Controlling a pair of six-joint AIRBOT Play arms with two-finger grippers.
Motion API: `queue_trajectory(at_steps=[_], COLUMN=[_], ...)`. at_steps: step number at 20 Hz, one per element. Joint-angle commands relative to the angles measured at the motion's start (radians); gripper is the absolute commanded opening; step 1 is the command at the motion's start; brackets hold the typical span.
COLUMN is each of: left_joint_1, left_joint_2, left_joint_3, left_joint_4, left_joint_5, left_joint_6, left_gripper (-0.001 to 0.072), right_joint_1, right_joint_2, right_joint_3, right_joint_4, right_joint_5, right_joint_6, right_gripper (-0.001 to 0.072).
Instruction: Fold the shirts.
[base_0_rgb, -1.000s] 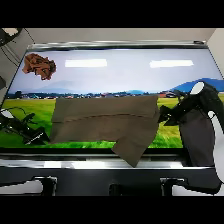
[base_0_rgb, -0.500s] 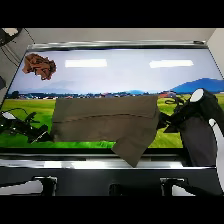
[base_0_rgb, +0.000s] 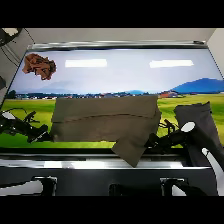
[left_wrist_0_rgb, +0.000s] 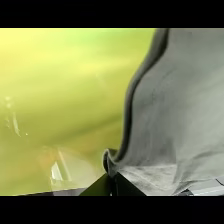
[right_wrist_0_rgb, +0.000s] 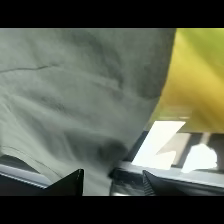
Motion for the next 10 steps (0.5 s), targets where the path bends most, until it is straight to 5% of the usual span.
queue_trajectory(at_steps=[1, 3, 4, 10], left_joint_1=[0.0, 0.0, 0.001, -0.002], left_joint_2=[0.003, 0.003, 0.003, 0.039], left_joint_3=[0.0, 0.0, 0.0, 0.129], left_joint_4=[-0.005, -0.005, -0.005, -0.05], left_joint_5=[-0.017, -0.016, -0.016, -0.04], left_joint_6=[0.008, 0.008, 0.008, 0.033], left_gripper=[0.0029, 0.0029, 0.0029, 0.0024], right_joint_1=[0.0, 0.0, 0.0, -0.002], right_joint_2=[0.008, 0.008, 0.008, 0.048], right_joint_3=[-0.073, -0.091, -0.092, 0.075], right_joint_4=[0.108, 0.105, 0.094, 0.09], right_joint_5=[-0.098, -0.081, -0.08, -0.083], right_joint_6=[-0.029, -0.029, -0.029, -0.036], right_gripper=[0.0429, 0.0319, 0.0063, 0.0037])
